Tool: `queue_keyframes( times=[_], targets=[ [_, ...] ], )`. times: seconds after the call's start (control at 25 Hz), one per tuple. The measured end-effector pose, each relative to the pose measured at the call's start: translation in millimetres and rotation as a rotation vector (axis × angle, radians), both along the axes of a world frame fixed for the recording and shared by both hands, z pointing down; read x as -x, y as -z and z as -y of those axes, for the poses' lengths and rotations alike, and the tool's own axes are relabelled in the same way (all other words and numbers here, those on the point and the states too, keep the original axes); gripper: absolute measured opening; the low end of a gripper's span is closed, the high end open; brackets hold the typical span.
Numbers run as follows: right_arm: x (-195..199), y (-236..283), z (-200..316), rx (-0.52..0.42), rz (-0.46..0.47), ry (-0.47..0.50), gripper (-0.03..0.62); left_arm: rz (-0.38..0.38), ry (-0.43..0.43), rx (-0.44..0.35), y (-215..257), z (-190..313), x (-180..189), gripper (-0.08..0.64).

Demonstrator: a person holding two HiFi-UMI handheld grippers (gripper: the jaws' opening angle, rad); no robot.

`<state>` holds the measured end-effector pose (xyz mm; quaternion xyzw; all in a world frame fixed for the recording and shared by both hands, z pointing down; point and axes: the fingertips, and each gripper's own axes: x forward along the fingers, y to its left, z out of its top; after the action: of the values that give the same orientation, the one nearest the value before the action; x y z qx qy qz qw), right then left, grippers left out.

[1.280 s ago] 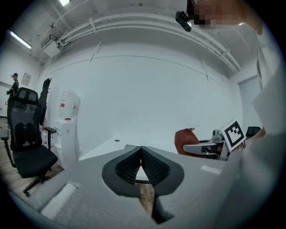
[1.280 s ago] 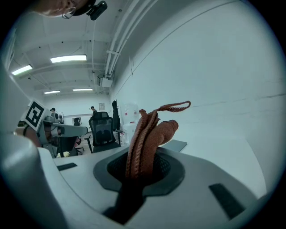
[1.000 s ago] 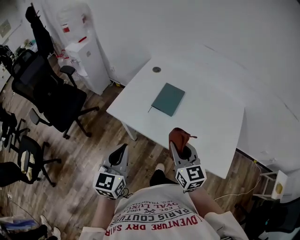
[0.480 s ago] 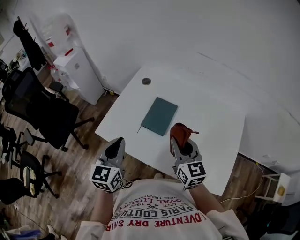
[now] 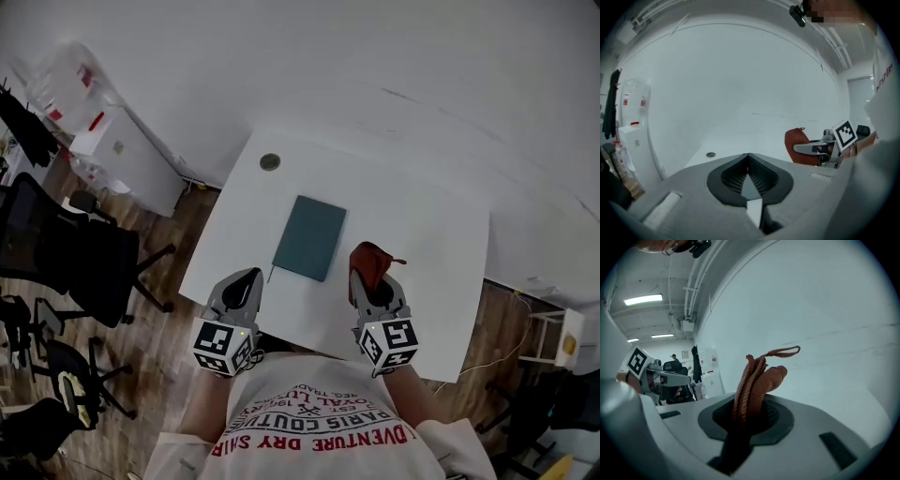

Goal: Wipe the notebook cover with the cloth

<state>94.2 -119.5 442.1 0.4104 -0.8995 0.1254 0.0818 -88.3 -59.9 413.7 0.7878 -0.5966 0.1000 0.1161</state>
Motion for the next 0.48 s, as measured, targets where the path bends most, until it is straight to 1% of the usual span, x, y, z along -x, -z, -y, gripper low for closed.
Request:
queue_keyframes(
  times=[0.16, 0.24, 0.4, 0.48],
  targets=[
    [6.6, -6.0, 20.9, 0.042, 0.006, -0.132, 0.077, -0.002, -0.141, 0.033, -9.5, 29.3, -2.1, 0.009],
    [14.2, -6.4, 28.1, 0.052, 0.000, -0.180, 0.077, -0.014, -0.199, 0.046, -13.0, 42.7, 2.7, 0.009],
    [30.3, -13.8, 40.0, 0.076, -0.038, -0.235, 0.077, -0.044, -0.266, 0.071, -24.6, 70.8, 18.2, 0.009],
    [35.8, -20.0, 43.6, 0.095, -0.052, -0.264, 0.077, -0.042, -0.304, 0.083, -35.2, 81.2, 21.2, 0.009]
  ],
)
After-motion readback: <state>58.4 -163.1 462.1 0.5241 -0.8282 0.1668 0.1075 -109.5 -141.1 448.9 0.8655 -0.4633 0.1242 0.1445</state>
